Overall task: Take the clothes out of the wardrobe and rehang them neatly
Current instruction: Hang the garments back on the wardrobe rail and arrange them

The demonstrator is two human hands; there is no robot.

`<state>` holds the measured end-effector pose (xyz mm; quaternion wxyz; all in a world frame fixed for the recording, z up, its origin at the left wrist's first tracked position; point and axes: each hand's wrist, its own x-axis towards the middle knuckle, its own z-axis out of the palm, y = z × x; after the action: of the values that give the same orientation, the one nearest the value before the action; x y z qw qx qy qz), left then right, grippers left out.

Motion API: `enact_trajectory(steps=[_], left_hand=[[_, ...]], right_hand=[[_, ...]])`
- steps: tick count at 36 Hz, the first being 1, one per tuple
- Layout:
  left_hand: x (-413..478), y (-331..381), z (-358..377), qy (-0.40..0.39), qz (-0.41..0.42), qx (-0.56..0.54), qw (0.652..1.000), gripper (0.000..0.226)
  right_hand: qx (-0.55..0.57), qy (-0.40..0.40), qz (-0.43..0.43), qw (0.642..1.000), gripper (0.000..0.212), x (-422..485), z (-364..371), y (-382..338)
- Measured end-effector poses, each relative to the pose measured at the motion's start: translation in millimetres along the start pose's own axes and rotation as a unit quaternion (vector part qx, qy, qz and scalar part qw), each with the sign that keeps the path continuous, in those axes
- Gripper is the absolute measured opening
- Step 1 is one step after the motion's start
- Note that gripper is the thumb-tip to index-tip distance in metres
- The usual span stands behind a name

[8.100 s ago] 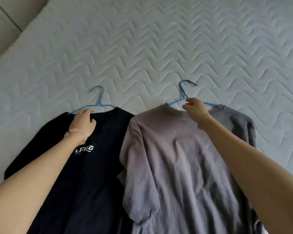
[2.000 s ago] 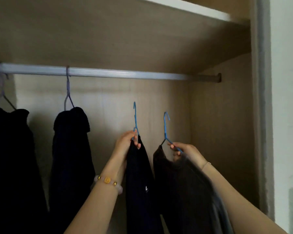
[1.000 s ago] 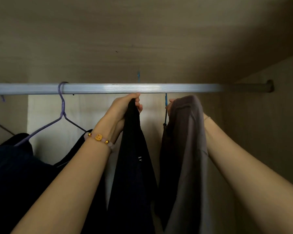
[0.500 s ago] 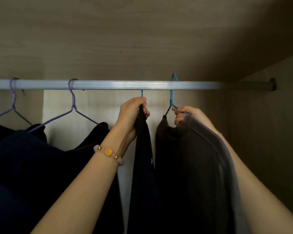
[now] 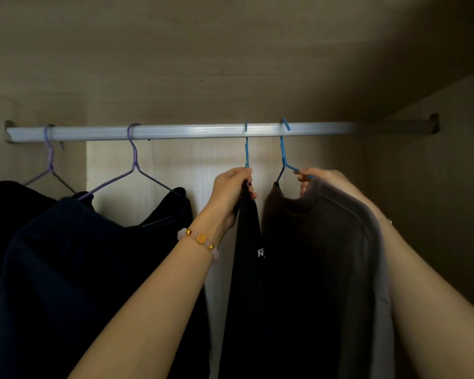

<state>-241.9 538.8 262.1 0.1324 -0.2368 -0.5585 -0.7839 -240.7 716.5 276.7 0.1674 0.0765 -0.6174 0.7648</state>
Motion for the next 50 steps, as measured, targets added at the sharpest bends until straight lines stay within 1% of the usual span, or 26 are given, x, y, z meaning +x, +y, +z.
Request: enact_trajectory(steps=[2,4,6,8,11,13,15,16,18,19,21,22,23,24,25,27,28,30,33,36,38,40,44,50], left_hand=[[-1,2,-1,0.017,0.001,0.028,0.999,0.018],[-2,4,-2,0.03,0.002,0.056,0.998,0.019],[-3,6,-5,0.043,0.002,0.084,0.996,0.019],[-5,8,-8,0.057,0.002,0.108,0.993,0.019],[-10,13,-13,0.071,0.003,0.147,0.987,0.02],[-13,17,-15,0.07,0.002,0.178,0.981,0.018],[-18,20,-18,0.06,-0.015,0.202,0.977,0.008],[-23,21,-18,0.049,-0.025,0.207,0.977,0.007],[-29,21,-21,0.032,-0.039,0.212,0.976,0.025],[-33,21,-22,0.025,-0.037,0.216,0.975,0.03],[-41,21,-25,0.023,-0.013,0.236,0.971,0.027],[-46,20,-28,0.032,0.014,0.263,0.964,0.023],[-48,19,-32,0.049,0.052,0.306,0.949,0.022],[-49,18,-38,0.076,0.096,0.361,0.924,0.023],[-50,17,-43,0.108,0.131,0.422,0.891,0.026],[-53,19,-49,0.158,0.167,0.509,0.83,0.028],[-54,20,-50,0.165,0.176,0.536,0.809,0.03],[-56,23,-48,0.165,0.189,0.58,0.775,0.032],[-55,31,-39,0.174,0.186,0.634,0.73,0.037],[-50,37,-35,0.178,0.184,0.671,0.696,0.039],[-48,38,-37,0.184,0.182,0.684,0.683,0.038],[-46,39,-43,0.181,0.178,0.689,0.679,0.038],[-45,43,-60,0.172,0.168,0.685,0.688,0.037],[-48,51,-80,0.18,0.168,0.679,0.692,0.036]], right_hand=[[-0.066,0.021,-0.04,0.997,0.023,-3,-9,2],[-0.104,0.011,-0.067,0.992,0.024,-10,-16,4],[-0.128,-0.003,-0.073,0.989,0.023,-14,-21,4],[-0.174,-0.02,-0.072,0.982,0.011,-22,-22,0],[-0.254,-0.017,-0.107,0.961,0.019,-37,-21,-5],[-0.241,-0.023,-0.097,0.966,0.02,-46,-22,-8],[-0.244,-0.015,-0.079,0.966,0.023,-57,-23,-7],[-0.248,-0.012,-0.082,0.965,0.022,-63,-25,-6],[-0.222,-0.024,-0.1,0.97,0.023,-71,-27,-3],[-0.221,-0.027,-0.111,0.969,0.021,-75,-27,-2],[-0.261,-0.017,-0.132,0.956,0.017,-80,-25,1],[-0.285,-0.006,-0.145,0.947,0.016,-81,-25,2],[-0.31,0.011,-0.159,0.937,0.017,-82,-25,2],[-0.348,0.031,-0.171,0.921,0.019,-81,-26,1],[-0.386,0.053,-0.176,0.904,0.019,-83,-26,0],[-0.467,0.09,-0.165,0.864,0.021,-88,-25,-3],[-0.499,0.106,-0.159,0.846,0.022,-91,-25,-4],[-0.533,0.133,-0.158,0.821,0.026,-95,-22,-4],[-0.544,0.172,-0.184,0.8,0.031,-99,-16,2],[-0.543,0.208,-0.211,0.786,0.03,-98,-13,13],[-0.543,0.219,-0.218,0.781,0.029,-97,-11,17],[-0.545,0.225,-0.216,0.778,0.028,-96,-10,20],[-0.549,0.238,-0.206,0.774,0.025,-95,-11,23],[-0.575,0.28,-0.182,0.747,0.027,-94,-20,12]])
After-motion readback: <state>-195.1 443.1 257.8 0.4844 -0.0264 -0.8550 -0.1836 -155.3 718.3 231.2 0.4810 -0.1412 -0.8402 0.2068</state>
